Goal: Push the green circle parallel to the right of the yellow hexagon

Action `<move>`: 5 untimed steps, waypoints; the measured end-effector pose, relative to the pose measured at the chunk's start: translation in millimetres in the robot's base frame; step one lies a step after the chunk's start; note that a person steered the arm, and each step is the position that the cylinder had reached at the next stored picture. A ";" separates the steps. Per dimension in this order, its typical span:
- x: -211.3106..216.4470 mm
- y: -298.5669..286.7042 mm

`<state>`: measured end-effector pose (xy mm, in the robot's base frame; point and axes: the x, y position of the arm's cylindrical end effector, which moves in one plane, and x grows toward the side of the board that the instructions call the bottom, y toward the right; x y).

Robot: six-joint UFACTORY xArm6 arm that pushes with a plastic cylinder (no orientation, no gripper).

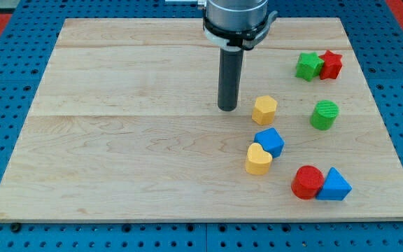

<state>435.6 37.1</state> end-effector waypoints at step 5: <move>68.8 144.7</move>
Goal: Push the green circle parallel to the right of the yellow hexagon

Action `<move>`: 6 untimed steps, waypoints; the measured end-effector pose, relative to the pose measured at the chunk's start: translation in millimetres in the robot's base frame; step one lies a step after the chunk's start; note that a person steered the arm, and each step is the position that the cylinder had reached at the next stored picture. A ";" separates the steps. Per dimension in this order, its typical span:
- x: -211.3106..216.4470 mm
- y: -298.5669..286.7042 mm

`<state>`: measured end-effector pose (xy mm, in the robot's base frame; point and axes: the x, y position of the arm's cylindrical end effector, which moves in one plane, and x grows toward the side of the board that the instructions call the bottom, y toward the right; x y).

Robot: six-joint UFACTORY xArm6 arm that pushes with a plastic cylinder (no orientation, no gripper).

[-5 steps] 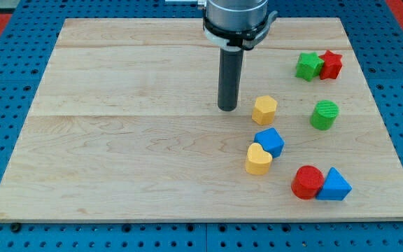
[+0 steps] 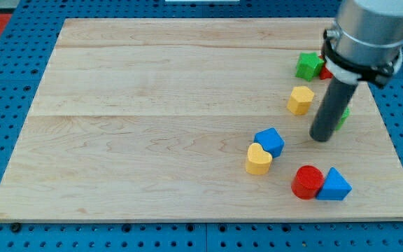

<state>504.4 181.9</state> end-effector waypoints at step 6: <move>-61.3 15.7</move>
